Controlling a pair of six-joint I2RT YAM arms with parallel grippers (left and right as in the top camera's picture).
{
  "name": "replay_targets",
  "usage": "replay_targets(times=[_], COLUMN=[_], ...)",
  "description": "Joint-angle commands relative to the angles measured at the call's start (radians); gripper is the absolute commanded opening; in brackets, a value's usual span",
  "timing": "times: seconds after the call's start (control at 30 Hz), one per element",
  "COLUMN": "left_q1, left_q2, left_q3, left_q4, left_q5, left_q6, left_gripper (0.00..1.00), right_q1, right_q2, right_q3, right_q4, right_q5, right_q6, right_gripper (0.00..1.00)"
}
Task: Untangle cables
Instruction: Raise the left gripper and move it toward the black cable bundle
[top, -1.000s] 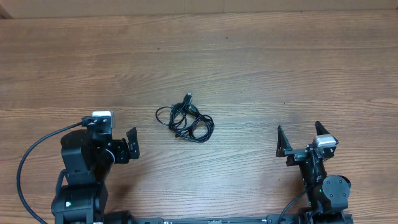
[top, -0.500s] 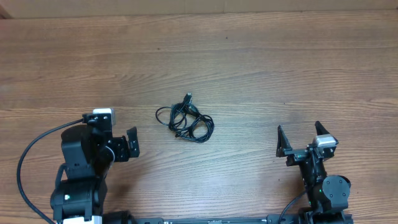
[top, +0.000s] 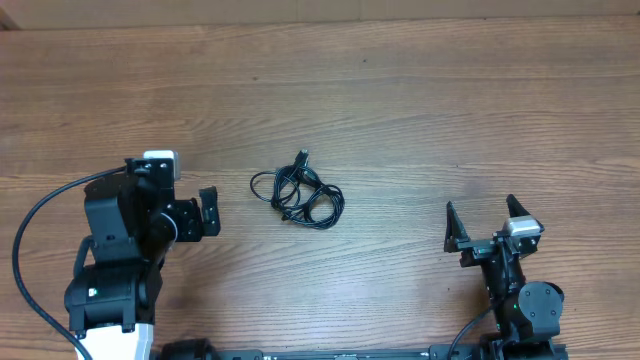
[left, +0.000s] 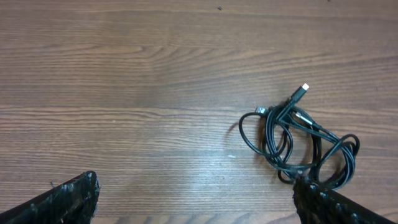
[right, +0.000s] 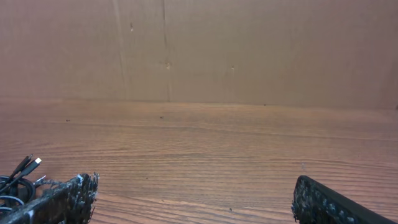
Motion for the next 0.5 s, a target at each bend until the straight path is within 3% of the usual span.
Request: replay_targets(times=[0.0, 0.47], left_q1=[0.002, 0.002], left_q2=[0.004, 0.003], left_q3=[0.029, 0.029], left_q4=[-0.003, -0.018], left_q5=[0.031, 0.065], left_q6=[0.027, 0.046], left_gripper=[1.00, 1.00], right_q1=[-0.003, -0.003], right_q2=[-0.010, -0.010], right_q3=[-0.011, -0.011], right_q4=[0.006, 0.006], right_q5=[0.008, 0.009], right_q6=[-0.001, -0.001], right_gripper=[1.00, 1.00])
